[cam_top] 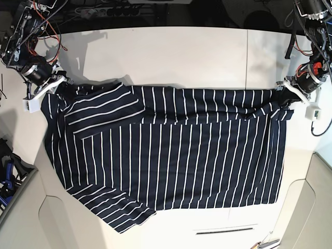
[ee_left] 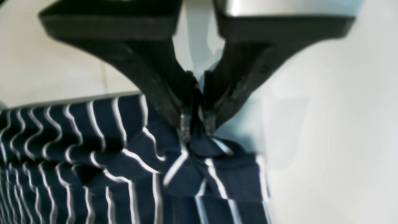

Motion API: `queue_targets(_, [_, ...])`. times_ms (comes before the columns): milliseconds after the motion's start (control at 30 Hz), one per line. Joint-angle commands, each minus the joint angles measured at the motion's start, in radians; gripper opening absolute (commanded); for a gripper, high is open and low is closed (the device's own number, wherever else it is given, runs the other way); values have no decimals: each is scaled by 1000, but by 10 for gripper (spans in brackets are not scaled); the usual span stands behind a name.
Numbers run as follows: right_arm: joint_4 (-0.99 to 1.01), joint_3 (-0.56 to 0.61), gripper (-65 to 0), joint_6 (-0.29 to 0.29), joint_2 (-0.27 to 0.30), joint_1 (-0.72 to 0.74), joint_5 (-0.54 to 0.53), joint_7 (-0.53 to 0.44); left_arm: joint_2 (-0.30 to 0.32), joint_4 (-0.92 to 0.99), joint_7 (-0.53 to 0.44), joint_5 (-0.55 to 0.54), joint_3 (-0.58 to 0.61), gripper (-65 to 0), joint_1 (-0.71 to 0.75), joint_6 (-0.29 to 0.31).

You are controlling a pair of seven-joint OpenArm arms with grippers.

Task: Fold the T-shirt properly
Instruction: 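Drag the shirt with both grippers toward the robot's base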

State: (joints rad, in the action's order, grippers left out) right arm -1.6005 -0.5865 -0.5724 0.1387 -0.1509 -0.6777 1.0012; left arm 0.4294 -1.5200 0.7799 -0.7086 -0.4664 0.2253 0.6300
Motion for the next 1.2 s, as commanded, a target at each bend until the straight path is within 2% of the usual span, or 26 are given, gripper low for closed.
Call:
queue_targets(0, [-35,-3,-650,-7,16,-11,-22,-7,16,-44,-19,-13,-20,-650,16,-14])
queue_targets(100, [-80,-10,-650,-7,17,-63,-22,-5,14,-98,-4,-14,-62,-650,75,-24])
queue_targets(300, [-131,-22,-650,-7,26,-137,-24,-3,14,-157,34,-45,-118,-650,153,-5])
queue_targets(533, [-136,-25,-650,-7,81,-205,-64,26,13,-169,34,-67,-131,-650,225,-4])
queue_targets(700, [-136,-57,-650,-7,86,-239,-68,42,12,-177,40,-93,-131,-650,264,2])
queue_targets(867, [-136,-96,-650,-8,89,-259,-121,58,-32,-210,56,-96,-161,-650,279,18])
queue_targets(1033, [-136,-108,-650,-7,94,-262,-123,75,-80,-227,67,-114,-215,-650,279,48])
queue_targets(1167, [-135,-108,-650,-7,94,-262,-123,97,-83,-227,70,-119,-220,-650,279,48])
